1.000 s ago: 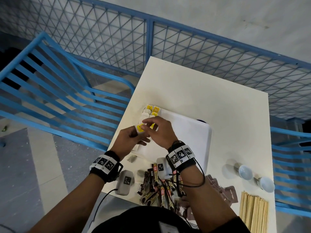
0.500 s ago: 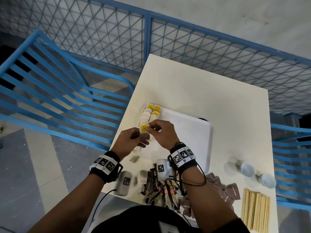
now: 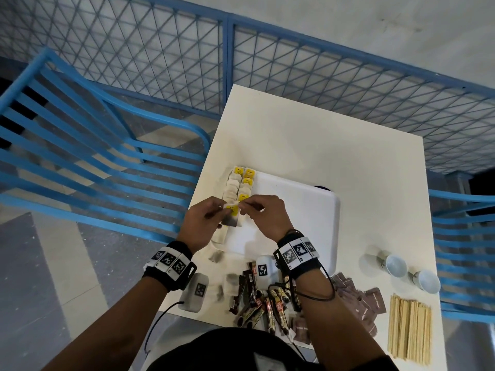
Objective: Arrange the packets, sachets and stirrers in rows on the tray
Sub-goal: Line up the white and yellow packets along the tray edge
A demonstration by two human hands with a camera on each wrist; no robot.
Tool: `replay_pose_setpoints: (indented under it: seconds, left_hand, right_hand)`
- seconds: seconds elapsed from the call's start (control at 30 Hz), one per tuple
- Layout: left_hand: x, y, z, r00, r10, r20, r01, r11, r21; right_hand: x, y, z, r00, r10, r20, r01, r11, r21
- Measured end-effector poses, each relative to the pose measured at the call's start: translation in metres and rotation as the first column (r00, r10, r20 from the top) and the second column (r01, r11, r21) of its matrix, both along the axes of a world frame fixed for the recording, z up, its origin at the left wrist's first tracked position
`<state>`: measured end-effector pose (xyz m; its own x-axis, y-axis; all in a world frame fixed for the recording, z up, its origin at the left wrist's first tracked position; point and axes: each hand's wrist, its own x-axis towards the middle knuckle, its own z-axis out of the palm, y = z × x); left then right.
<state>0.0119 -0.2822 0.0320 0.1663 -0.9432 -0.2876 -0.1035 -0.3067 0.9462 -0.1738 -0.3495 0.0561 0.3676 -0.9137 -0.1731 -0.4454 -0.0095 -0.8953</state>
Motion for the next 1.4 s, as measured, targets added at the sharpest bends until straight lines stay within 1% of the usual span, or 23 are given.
replay_pose_setpoints:
  seconds: [0.13, 0.23, 0.27, 0.33, 0.4, 0.43, 0.47, 0.53, 0.6, 0.73, 0.8, 0.9, 1.0, 1.07, 1.13, 1.2, 1.27, 1.33, 1.4]
  left_hand:
    - [0.004, 0.001, 0.002, 0.998, -0.040, 0.056, 0.042, 0.998, -0.035]
    - [0.005, 0.004, 0.009, 0.991, -0.069, 0.112, 0.079, 0.993, -0.088]
    - [0.006, 0.005, 0.011, 0.990, -0.068, 0.124, 0.082, 0.990, -0.112]
    - [0.005, 0.006, 0.016, 0.991, -0.052, 0.119, 0.071, 0.985, -0.160]
    - [0.003, 0.006, 0.019, 0.996, -0.021, 0.089, 0.038, 0.980, -0.197]
    - [0.001, 0.006, 0.019, 0.997, -0.007, 0.083, 0.024, 0.977, -0.210]
    - [0.000, 0.006, 0.018, 0.997, 0.006, 0.081, 0.012, 0.976, -0.219]
    - [-0.002, 0.007, 0.017, 0.998, 0.028, 0.059, -0.015, 0.976, -0.217]
    - [-0.003, 0.008, 0.015, 0.999, 0.031, 0.034, -0.023, 0.977, -0.213]
    - [-0.008, 0.008, 0.014, 1.000, 0.011, 0.005, -0.010, 0.980, -0.200]
    - [-0.011, 0.008, 0.013, 1.000, 0.023, -0.019, -0.026, 0.982, -0.188]
    - [-0.015, 0.009, 0.013, 0.996, 0.024, -0.090, -0.037, 0.989, -0.146]
    - [-0.021, 0.009, 0.015, 0.985, 0.060, -0.160, -0.079, 0.991, -0.110]
    - [-0.023, 0.009, 0.014, 0.982, 0.094, -0.166, -0.112, 0.989, -0.099]
    - [-0.024, 0.009, 0.012, 0.980, 0.109, -0.166, -0.124, 0.989, -0.085]
    - [-0.023, 0.009, 0.009, 0.978, 0.121, -0.168, -0.135, 0.988, -0.071]
    - [-0.023, 0.010, 0.007, 0.976, 0.130, -0.175, -0.143, 0.988, -0.060]
    - [-0.024, 0.012, 0.007, 0.974, 0.124, -0.189, -0.138, 0.989, -0.062]
    - [-0.024, 0.012, 0.006, 0.973, 0.116, -0.200, -0.130, 0.990, -0.054]
  right_hand:
    - [-0.001, -0.008, 0.003, 1.000, 0.012, 0.003, -0.012, 1.000, 0.000]
    - [-0.001, -0.012, 0.007, 0.998, 0.055, 0.018, -0.056, 0.998, 0.033]
    - [-0.002, -0.013, 0.007, 0.996, 0.072, 0.043, -0.076, 0.994, 0.083]
    - [-0.003, -0.014, 0.007, 0.990, 0.094, 0.103, -0.116, 0.963, 0.244]
    - [-0.005, -0.014, 0.003, 0.983, 0.094, 0.158, -0.153, 0.898, 0.413]
    - [-0.005, -0.013, 0.001, 0.980, 0.092, 0.175, -0.165, 0.868, 0.469]
    - [-0.006, -0.012, -0.001, 0.978, 0.090, 0.186, -0.174, 0.847, 0.502]
    - [-0.006, -0.010, -0.003, 0.977, 0.090, 0.191, -0.179, 0.832, 0.525]
    - [-0.008, -0.007, -0.003, 0.978, 0.108, 0.181, -0.186, 0.846, 0.500]
    - [-0.011, -0.003, 0.000, 0.981, 0.171, 0.091, -0.193, 0.898, 0.396]
    - [-0.011, -0.002, 0.003, 0.977, 0.200, 0.069, -0.212, 0.910, 0.356]
    - [-0.012, 0.000, 0.004, 0.972, 0.230, 0.048, -0.233, 0.919, 0.317]
    - [-0.016, 0.001, 0.002, 0.958, 0.281, -0.050, -0.256, 0.923, 0.289]
    - [-0.019, 0.001, 0.001, 0.943, 0.302, -0.137, -0.259, 0.929, 0.264]
    - [-0.020, 0.003, 0.003, 0.957, 0.243, -0.161, -0.211, 0.958, 0.194]
    - [-0.017, 0.008, 0.004, 0.993, 0.097, -0.063, -0.090, 0.990, 0.105]
    - [-0.012, 0.012, 0.003, 0.999, -0.014, 0.047, 0.011, 0.997, 0.074]
    - [-0.006, 0.016, 0.001, 0.995, -0.041, 0.087, 0.036, 0.998, 0.057]
    - [-0.003, 0.019, -0.004, 0.996, -0.039, 0.079, 0.037, 0.999, 0.023]
